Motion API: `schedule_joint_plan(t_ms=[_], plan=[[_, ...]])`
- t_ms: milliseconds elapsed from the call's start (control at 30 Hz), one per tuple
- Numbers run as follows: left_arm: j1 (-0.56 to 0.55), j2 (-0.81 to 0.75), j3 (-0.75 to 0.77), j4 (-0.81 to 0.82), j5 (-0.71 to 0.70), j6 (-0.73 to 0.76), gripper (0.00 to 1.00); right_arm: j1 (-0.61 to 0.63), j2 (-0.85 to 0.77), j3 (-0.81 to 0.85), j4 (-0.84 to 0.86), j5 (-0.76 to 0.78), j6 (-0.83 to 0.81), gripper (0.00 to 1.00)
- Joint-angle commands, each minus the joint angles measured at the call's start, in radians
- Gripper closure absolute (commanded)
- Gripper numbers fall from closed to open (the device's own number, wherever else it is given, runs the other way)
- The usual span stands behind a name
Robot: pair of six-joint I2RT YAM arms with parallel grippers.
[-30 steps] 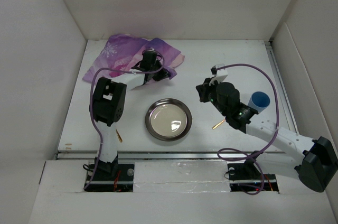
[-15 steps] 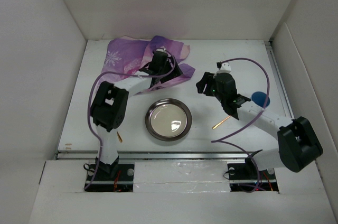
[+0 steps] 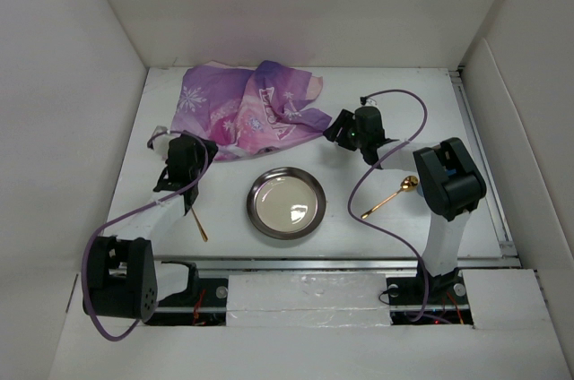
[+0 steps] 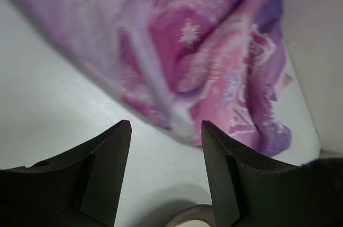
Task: Set the dinner table for one person
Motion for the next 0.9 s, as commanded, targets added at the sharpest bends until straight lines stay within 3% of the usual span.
schedule_joint_plan(t_ms=[0,300,467,667,700,733,867], plan=[[0.115,-0.030,-0.073,0.033,0.089,-0.078,0.48,-0.053,0.052,0.032,0.159,-0.122,0.070,0.41],[0.175,-0.012,-0.074,-0.067,-0.053,-0.155,0.46,-0.073,0.174,0.132,0.164,-0.185,0.144,0.38],[0.322,0.068,-0.096,0.016,0.041,-0.207,0.46,-0.096,0.239,0.156,0.251,-0.260,0.206,0.38],[0.332,0.224,-0.010,0.033,0.057,-0.206,0.46,-0.114,0.305,0.169,0.364,-0.317,0.269,0.38],[0.332,0.237,0.013,0.029,0.067,-0.206,0.47,-0.114,0.306,0.170,0.380,-0.319,0.269,0.40],[0.332,0.269,0.028,0.017,0.059,-0.207,0.47,-0.114,0.315,0.167,0.391,-0.326,0.279,0.48],[0.332,0.286,0.059,-0.007,0.045,-0.204,0.48,-0.125,0.329,0.161,0.455,-0.342,0.303,0.55]])
